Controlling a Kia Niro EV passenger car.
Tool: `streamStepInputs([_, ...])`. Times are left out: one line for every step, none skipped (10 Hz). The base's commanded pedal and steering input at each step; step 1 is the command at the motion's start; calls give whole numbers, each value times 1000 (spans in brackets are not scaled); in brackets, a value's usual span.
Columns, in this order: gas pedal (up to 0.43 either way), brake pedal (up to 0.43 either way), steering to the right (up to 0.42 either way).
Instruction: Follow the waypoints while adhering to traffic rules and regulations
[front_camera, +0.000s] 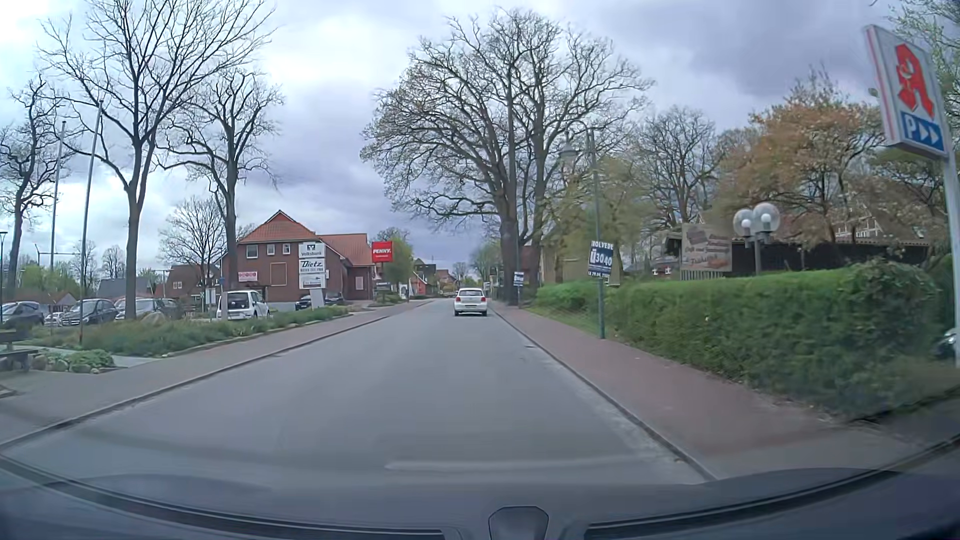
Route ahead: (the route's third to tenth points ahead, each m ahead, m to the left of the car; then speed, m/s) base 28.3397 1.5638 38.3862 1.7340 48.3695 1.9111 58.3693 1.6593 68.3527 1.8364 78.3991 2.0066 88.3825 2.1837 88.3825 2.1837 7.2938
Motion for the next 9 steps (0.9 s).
streamStepInputs([79,0,2])
streamStepInputs([79,0,2])
streamStepInputs([79,0,2])
streamStepInputs([79,0,2])
streamStepInputs([79,0,2])
streamStepInputs([79,0,1])
streamStepInputs([87,0,0])
streamStepInputs([87,0,0])
streamStepInputs([87,0,-1])
